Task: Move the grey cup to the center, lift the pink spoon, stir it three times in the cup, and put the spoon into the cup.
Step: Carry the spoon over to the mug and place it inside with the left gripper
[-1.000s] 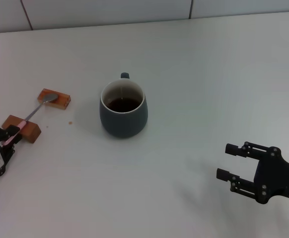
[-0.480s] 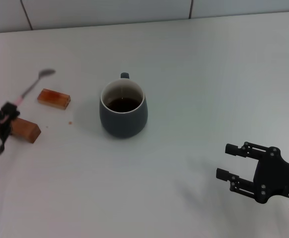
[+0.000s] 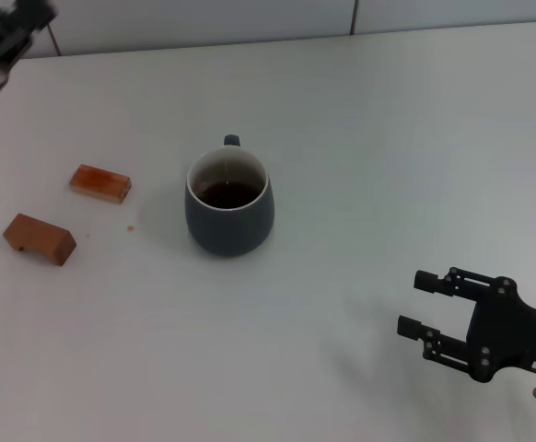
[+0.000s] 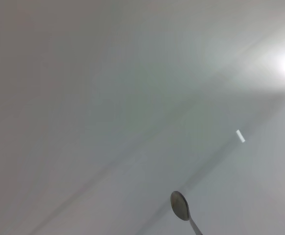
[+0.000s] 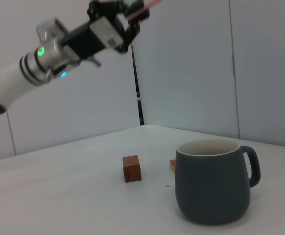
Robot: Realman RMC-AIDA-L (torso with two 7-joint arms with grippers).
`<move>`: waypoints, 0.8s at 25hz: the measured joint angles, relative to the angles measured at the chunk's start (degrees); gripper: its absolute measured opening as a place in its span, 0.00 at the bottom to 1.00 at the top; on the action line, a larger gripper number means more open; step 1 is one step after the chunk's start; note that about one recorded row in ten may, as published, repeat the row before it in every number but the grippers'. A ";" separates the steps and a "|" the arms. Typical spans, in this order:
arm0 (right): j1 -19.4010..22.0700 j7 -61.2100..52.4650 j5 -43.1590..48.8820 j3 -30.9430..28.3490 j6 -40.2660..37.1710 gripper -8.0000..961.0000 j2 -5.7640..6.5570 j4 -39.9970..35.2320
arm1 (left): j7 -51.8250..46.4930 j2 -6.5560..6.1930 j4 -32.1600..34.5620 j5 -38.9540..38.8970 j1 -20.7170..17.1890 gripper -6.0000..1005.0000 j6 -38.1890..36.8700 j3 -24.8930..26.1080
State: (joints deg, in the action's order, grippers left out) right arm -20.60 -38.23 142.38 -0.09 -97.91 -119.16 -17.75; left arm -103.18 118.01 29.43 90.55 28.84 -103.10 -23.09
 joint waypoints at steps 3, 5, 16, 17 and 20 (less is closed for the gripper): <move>0.60 0.02 0.00 0.00 0.36 0.65 -0.02 0.66 | 0.59 -0.13 9.81 0.02 1.82 0.14 -0.02 -6.83; 0.91 0.07 0.00 0.00 0.52 0.65 -0.02 1.03 | 0.53 -0.21 14.03 0.08 2.15 0.14 0.36 -9.70; 1.44 0.06 0.00 0.00 0.54 0.65 0.04 1.05 | -4.22 -1.98 47.50 21.07 6.91 0.15 -0.62 -20.89; 1.44 0.06 0.00 0.00 0.54 0.65 0.04 1.05 | -4.52 -1.85 49.26 23.59 7.37 0.15 -1.09 -21.55; 1.44 0.00 0.00 0.00 0.54 0.65 0.06 1.02 | -5.69 -1.21 54.30 32.01 8.33 0.15 -1.63 -24.88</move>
State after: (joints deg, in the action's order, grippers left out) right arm -19.16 -38.23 142.38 -0.09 -97.37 -119.10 -16.72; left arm -108.88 116.80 83.74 122.56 37.18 -104.74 -47.97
